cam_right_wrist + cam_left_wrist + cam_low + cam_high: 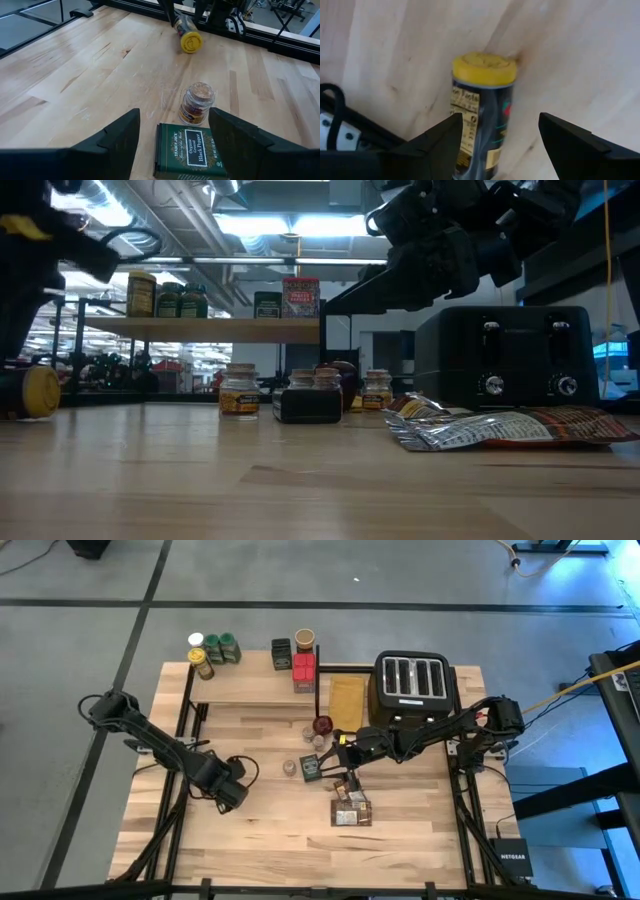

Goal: Shelf spices
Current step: Put the yellow seasoning bottle aligned with the other yellow seasoning bottle on the shelf

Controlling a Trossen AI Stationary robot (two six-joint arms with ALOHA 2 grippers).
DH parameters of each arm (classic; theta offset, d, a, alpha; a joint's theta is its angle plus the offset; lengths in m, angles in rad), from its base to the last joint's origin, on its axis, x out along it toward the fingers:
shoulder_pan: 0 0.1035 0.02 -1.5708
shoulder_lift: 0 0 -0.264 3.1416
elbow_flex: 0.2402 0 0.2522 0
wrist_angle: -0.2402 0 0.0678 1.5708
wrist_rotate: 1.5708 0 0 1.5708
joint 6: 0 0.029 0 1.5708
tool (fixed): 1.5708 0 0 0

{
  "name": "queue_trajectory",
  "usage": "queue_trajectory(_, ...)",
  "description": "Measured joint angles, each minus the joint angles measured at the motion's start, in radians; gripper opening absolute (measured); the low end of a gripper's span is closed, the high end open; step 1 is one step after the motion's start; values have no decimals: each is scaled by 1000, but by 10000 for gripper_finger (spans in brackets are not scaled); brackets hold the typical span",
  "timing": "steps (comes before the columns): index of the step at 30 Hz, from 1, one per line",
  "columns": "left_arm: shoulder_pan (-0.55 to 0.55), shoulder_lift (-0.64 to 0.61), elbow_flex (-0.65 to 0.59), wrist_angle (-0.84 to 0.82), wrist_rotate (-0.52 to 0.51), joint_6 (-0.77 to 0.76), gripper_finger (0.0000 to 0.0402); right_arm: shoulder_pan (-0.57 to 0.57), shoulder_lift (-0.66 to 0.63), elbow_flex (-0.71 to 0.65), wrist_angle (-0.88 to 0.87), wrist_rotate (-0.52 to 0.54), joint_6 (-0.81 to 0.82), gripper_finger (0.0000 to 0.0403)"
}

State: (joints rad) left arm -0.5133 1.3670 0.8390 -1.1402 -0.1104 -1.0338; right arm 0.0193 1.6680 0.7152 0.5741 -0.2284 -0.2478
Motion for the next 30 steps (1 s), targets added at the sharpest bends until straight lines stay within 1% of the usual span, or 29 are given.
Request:
queue_trajectory(9, 1, 0, -68, 8, -4, -5, 249, 0, 0, 0, 1, 0, 0, 241)
queue_trajectory(12, 2, 0, -94, 11, -19, -39, 252, 0, 0, 0, 0, -1, 0, 241)
queue_trajectory(18, 27, 0, -174, 129, -7, -50, 264, 0, 0, 0, 0, -53, 0, 241)
queue_trajectory(25, 60, -5, -262, 234, 1, -38, 271, 0, 0, 0, 0, -53, 0, 241)
queue_trajectory(30, 68, -4, -268, 260, -13, -9, 268, 0, 7, 0, 4, -44, 0, 241)
